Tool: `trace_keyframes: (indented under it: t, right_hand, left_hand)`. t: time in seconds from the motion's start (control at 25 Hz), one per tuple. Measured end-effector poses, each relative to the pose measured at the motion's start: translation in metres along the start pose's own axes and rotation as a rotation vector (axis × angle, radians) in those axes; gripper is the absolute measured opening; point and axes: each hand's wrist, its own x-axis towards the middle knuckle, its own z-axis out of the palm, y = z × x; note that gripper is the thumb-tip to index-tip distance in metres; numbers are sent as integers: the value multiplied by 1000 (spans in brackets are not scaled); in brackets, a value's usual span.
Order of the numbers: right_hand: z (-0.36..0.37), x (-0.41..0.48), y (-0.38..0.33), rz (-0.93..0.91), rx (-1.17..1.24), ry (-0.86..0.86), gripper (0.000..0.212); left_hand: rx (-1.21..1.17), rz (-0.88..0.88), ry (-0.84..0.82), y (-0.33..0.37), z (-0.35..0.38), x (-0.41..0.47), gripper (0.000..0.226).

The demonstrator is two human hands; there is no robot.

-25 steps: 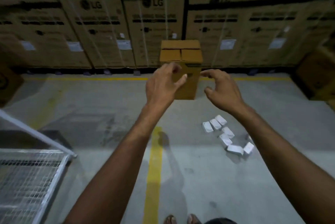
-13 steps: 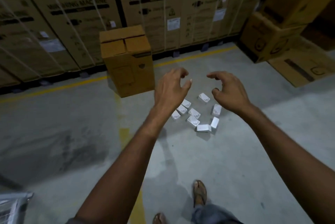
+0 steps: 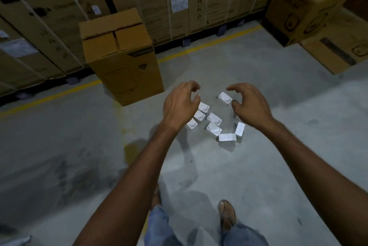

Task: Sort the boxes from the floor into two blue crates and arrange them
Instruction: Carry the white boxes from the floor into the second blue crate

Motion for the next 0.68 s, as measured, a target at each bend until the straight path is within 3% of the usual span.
trace_keyframes:
  t: [0.36, 0.68]
  right_hand:
    - [209, 84, 33, 228, -55, 37, 43]
    - [452, 148, 170, 284, -118, -87, 42]
  left_hand:
    - [-96, 85, -247, -195, 128, 117, 29]
    - [167, 241, -450, -357, 372, 171, 49]
